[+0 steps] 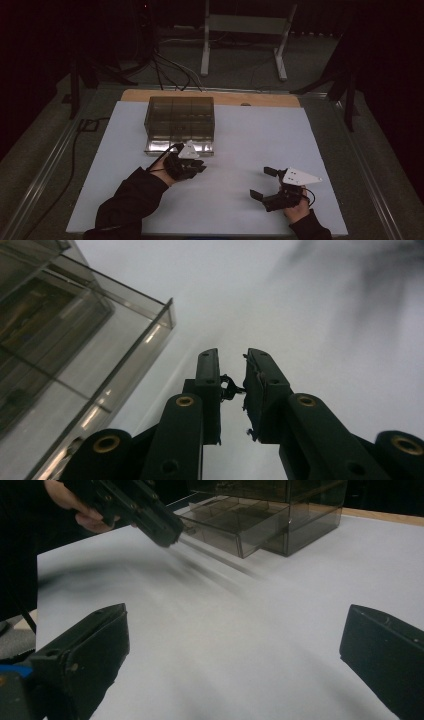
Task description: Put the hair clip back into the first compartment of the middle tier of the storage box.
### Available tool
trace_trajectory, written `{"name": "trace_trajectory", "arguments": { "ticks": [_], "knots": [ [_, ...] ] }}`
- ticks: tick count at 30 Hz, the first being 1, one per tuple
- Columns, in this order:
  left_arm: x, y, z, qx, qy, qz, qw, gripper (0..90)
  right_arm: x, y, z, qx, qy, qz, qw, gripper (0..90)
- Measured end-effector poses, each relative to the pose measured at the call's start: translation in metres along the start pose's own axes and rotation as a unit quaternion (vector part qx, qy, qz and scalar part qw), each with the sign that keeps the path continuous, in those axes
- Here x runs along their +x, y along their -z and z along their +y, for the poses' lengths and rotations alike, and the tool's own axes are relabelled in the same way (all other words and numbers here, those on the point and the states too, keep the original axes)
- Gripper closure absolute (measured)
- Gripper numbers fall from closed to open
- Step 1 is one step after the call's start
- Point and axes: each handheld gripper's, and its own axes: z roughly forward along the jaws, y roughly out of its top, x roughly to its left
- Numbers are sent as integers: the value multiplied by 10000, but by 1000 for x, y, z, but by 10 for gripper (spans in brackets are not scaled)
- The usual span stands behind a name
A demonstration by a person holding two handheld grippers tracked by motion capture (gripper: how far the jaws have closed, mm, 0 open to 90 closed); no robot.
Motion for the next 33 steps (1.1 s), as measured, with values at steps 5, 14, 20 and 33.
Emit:
{"name": "trace_trajectory", "arguments": {
  "ticks": [5,14,20,33],
  "knots": [
    [5,8,-2,-24,57,86,9999,784,0,0,0,-7,-15,0,10000,0],
    [14,19,-6,-89,168,186,9996,784,0,0,0,1,10,-17,10000,0],
    [19,27,-8,-130,234,275,9993,785,1,0,0,7,23,-25,10000,0],
    [33,45,-15,-225,427,455,9978,785,0,0,0,1,2,-11,10000,0]
  ]
}}
